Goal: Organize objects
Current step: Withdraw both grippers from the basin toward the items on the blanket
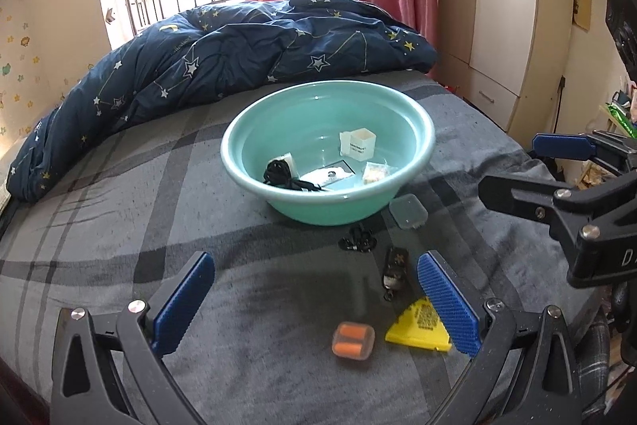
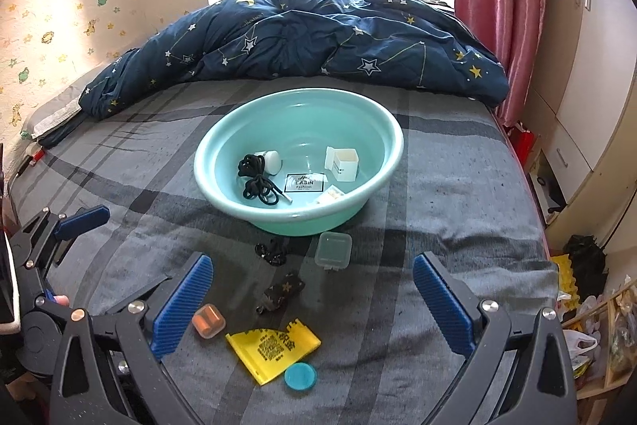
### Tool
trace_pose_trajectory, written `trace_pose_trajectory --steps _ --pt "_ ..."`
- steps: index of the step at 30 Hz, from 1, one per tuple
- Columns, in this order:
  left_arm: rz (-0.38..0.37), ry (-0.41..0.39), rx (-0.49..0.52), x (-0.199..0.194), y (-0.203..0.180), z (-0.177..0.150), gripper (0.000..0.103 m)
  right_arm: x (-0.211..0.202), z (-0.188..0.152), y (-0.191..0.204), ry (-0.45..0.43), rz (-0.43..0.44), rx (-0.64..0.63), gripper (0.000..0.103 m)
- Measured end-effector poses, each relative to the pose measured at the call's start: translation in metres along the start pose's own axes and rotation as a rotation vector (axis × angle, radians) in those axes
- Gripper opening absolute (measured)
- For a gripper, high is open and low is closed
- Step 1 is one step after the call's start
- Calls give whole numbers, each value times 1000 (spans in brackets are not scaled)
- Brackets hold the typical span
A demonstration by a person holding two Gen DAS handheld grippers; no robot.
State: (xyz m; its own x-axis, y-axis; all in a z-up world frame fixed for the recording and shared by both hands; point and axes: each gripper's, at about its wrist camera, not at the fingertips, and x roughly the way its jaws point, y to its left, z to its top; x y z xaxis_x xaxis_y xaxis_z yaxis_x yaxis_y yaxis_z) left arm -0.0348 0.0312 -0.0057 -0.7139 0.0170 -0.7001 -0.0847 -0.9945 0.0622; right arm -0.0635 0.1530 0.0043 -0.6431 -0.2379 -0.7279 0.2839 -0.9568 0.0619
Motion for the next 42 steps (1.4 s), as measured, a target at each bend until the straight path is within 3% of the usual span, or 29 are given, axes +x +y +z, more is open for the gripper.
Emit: trace_pose_trajectory --steps 16,42 --pt "0 -25 -7 -16 -7 -22 103 -10 -31 0 -19 11 17 103" --pt "-6 59 -32 24 -9 -69 103 25 -82 -7 72 -34 9 103"
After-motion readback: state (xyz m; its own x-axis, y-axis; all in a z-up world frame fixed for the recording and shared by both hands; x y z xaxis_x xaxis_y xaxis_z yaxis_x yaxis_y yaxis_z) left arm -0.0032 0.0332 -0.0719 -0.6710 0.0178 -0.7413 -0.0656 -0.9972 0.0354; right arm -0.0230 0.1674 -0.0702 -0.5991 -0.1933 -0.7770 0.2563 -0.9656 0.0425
